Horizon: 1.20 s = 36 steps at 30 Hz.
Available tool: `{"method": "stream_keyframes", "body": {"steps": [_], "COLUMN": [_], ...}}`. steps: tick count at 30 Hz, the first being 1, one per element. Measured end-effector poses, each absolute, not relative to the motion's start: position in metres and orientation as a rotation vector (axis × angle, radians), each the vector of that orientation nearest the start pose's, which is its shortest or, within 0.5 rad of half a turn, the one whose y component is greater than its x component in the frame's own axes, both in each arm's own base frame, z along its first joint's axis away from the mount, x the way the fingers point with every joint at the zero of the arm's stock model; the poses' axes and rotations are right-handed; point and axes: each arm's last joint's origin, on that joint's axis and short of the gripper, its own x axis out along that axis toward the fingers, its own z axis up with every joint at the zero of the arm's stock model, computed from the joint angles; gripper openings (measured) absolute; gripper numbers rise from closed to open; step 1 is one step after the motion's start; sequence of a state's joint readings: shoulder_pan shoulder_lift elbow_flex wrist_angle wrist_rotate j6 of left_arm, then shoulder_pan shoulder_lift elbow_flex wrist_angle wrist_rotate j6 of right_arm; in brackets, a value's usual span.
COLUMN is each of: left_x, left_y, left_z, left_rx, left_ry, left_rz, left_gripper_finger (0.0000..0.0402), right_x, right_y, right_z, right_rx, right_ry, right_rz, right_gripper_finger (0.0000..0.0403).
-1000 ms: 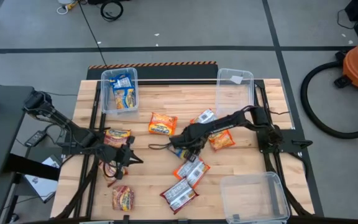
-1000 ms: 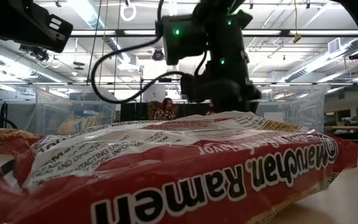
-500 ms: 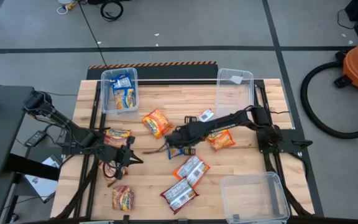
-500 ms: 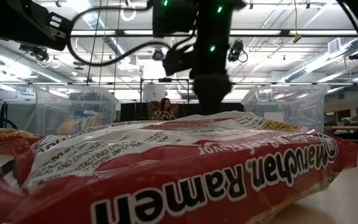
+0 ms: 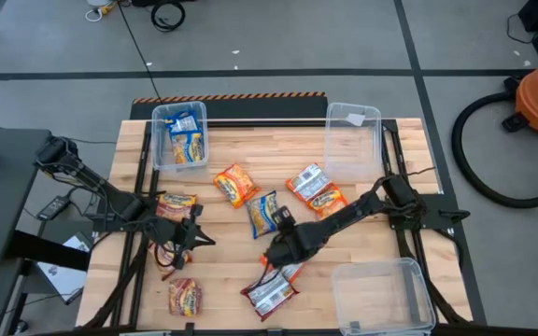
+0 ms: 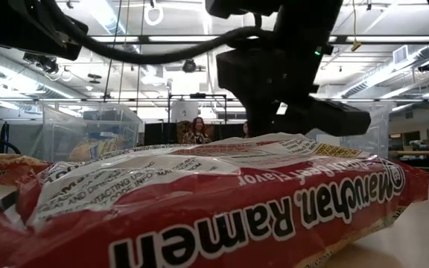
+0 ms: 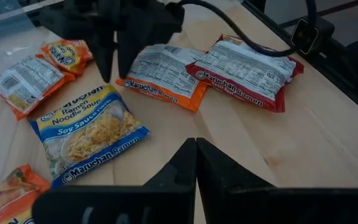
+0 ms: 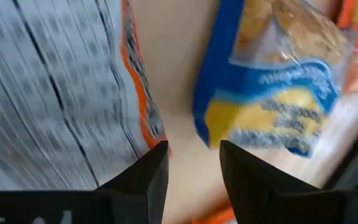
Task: Sort Maruchan noodles
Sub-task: Put the blue noodle pack into the top left transparent bin
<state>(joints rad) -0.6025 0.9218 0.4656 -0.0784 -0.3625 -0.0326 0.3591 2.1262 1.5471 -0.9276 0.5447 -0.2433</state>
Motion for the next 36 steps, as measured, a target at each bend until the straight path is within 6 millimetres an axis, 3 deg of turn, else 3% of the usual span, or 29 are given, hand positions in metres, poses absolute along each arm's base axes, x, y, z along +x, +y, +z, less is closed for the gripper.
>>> {"method": "stream_keyframes", "body": {"steps": [6, 11, 23, 29, 36], "left_x": [0.161, 0.162, 0.164, 0.164, 0.164], "left_y": [-0.098, -0.099, -0.1, -0.098, -0.098], "left_z": [0.212, 0.213, 0.218, 0.217, 0.218], "left_rx": [0.214, 0.206, 0.235, 0.304, 0.302], "left_ry": [0.476, 0.462, 0.406, 0.402, 0.397], "left_rz": [-0.215, -0.216, -0.228, -0.181, -0.181], "left_gripper_finger": [0.0013, 0.0013, 0.0013, 0.0013, 0.0013], "right_x": [0.393, 0.402, 0.403, 0.414, 0.411], "right_y": [0.114, 0.106, 0.1, 0.108, 0.111], "right_z": [0.151, 0.147, 0.143, 0.17, 0.234], "right_rx": [-0.86, -0.747, -0.723, -0.738, -0.555], "right_ry": [1.32, 1.264, 1.254, 1.194, 1.097], "right_rz": [-0.097, -0.052, -0.073, -0.111, -0.118], "right_gripper_finger": [0.0148, 0.0135, 0.0008, 0.0005, 0.0005]}}
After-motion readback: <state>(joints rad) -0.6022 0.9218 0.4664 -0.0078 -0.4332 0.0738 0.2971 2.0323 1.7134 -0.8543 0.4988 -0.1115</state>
